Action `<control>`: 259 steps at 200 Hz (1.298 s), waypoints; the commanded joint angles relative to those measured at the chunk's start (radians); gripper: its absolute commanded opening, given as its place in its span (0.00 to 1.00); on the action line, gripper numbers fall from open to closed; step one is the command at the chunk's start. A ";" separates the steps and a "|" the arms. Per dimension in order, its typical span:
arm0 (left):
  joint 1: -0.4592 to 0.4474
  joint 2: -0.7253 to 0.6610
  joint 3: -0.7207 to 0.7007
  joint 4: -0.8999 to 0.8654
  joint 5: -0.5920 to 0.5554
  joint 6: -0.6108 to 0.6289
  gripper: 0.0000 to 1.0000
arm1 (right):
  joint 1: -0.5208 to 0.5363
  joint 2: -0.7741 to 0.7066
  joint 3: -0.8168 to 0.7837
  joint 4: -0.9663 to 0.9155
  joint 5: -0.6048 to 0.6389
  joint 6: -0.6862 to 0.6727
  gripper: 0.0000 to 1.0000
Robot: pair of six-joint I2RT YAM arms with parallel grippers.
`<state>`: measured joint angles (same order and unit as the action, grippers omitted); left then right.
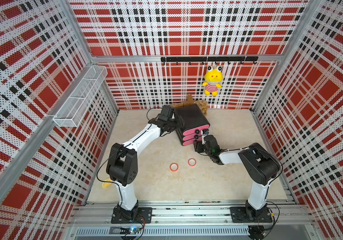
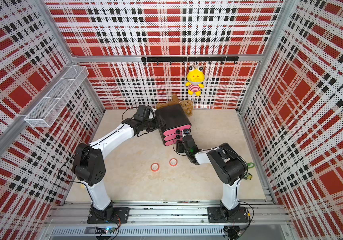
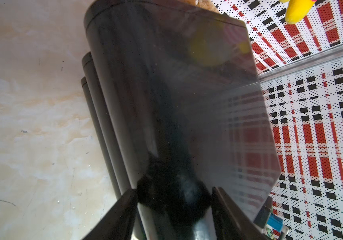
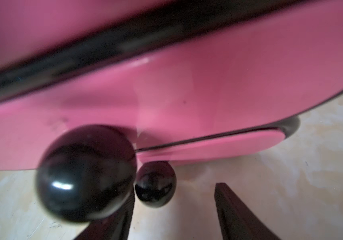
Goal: Place the transparent tape into the drawer according to color
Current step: Open the drawer in the storage box.
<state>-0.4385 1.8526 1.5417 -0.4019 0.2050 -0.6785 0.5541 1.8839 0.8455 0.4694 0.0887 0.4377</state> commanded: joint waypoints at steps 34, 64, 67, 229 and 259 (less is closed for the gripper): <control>0.008 0.035 -0.002 0.006 0.022 0.023 0.63 | 0.004 0.050 0.038 0.016 -0.020 -0.007 0.61; 0.011 0.035 -0.003 0.006 0.025 0.025 0.63 | 0.004 0.056 0.039 0.031 -0.018 -0.012 0.58; 0.012 0.033 -0.004 0.005 0.026 0.025 0.63 | 0.004 0.055 0.037 0.035 -0.018 -0.014 0.58; 0.015 0.022 -0.019 0.005 0.027 0.031 0.63 | 0.006 0.023 -0.060 0.144 -0.020 -0.011 0.16; 0.015 0.023 -0.014 0.005 0.028 0.031 0.63 | 0.009 -0.024 -0.106 0.146 -0.014 -0.005 0.16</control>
<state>-0.4271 1.8565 1.5414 -0.3916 0.2256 -0.6682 0.5564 1.9114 0.7815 0.6224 0.0597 0.4206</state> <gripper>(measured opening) 0.633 0.346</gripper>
